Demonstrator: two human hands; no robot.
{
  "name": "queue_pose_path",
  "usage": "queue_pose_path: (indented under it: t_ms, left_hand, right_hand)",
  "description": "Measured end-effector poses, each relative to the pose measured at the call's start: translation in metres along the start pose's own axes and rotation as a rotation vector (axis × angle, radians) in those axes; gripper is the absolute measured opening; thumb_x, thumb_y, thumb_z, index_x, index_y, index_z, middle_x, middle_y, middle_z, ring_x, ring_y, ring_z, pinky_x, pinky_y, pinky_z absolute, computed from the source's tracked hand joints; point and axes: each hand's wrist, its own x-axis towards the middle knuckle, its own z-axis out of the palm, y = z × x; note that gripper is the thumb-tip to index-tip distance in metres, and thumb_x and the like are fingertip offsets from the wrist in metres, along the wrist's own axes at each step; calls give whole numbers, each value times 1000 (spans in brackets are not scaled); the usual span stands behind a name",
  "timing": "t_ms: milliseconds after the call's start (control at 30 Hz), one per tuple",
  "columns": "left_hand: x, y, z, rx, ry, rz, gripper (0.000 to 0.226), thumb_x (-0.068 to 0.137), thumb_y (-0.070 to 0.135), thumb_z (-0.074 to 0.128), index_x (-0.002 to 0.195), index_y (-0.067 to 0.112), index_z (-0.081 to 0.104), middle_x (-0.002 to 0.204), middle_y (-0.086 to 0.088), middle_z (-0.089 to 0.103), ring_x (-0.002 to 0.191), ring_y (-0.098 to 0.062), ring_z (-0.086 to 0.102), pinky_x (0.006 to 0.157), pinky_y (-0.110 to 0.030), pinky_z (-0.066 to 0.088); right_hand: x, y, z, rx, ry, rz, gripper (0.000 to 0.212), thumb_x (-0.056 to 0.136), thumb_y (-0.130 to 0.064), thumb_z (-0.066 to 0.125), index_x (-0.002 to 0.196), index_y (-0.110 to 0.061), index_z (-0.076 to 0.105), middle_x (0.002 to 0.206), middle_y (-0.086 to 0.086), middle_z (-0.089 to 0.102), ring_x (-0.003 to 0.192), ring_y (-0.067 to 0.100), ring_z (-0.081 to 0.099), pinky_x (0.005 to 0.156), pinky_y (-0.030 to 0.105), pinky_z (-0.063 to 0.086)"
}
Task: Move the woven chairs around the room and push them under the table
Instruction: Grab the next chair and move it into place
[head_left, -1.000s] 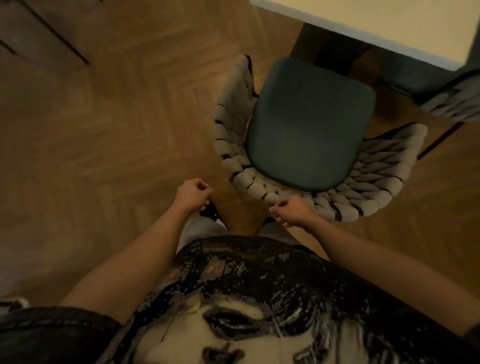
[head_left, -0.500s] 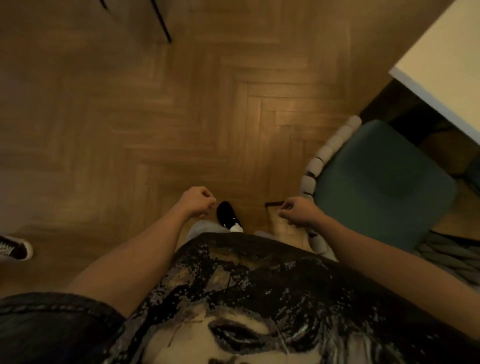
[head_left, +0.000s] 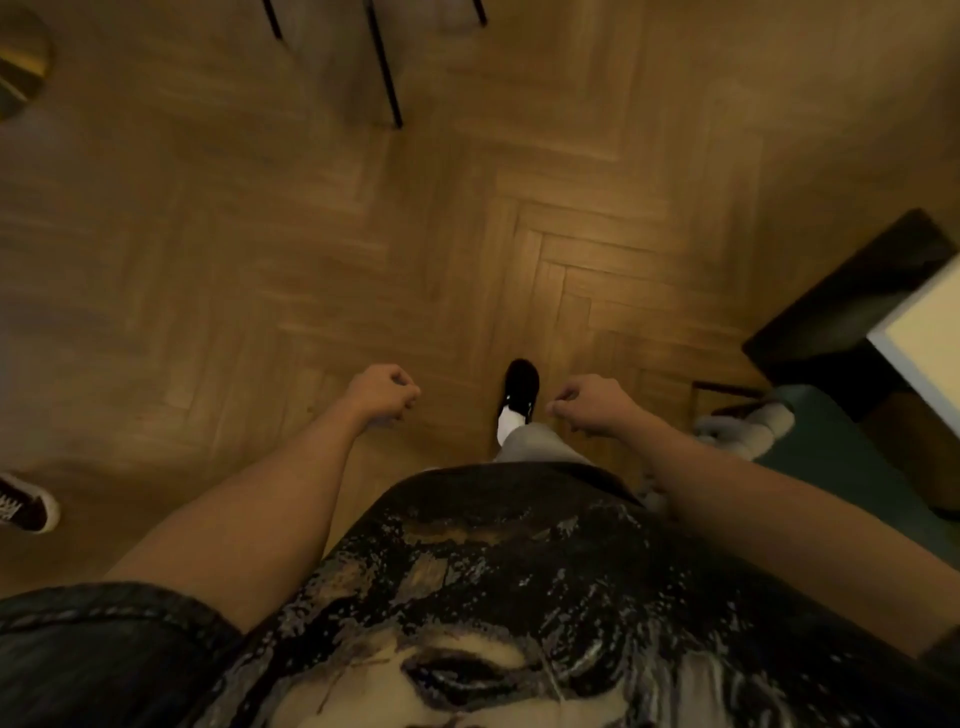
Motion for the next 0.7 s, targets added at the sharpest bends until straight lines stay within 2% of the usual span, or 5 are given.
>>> queue_pose_path:
  t_ms: [133,267,433,567,700]
  left_hand:
    - [29,50,-33,-35,31,-25,8,100,20,60,96,14,61,97,-11,67,80,-23,62,71,-37,54]
    - [54,100,-63,-71,43,-37,9,102,21,56,95,15,58,100,-10,66,81,-21,62,70,-35,53]
    - [90,151,-99,-87,66,-27,11,102,21,56,91,17,56,97,-9,66,81,-21,62,74,-37,53]
    - [129,183,-136,-106,97,-23,10,101,19,57,91,16,57,92,-8,66,74,-19,60,65,-32,49]
    - [175,217,-185,-112,103,-25,12,100,18,56,89,17,56,90,-7,66,72,-19,59,64,-31,48]
  right_hand:
    - [50,-38,-52,-37,-32,-7,14,99,-34,64,104,-21,67,91,-2,66,88,16,66,74,31,57]
    - [90,-77,-100,-89,-57,-19,16,98,-35,63,102,-20,66,91,3,67,82,16,65,62,28,53]
    - [138,-125,-152,-144,-83,-32,21,99,-38,62,105,-19,64,90,3,67,88,19,67,72,34,58]
    - [181,-171,-191,-168,-77,-60,18,98,-37,63,101,-19,64,83,3,66,81,18,66,73,36,59]
    - [230,-223,-228,-187,-61,-70,19,98,-36,63,102,-18,65,93,6,69,89,22,69,78,40,60]
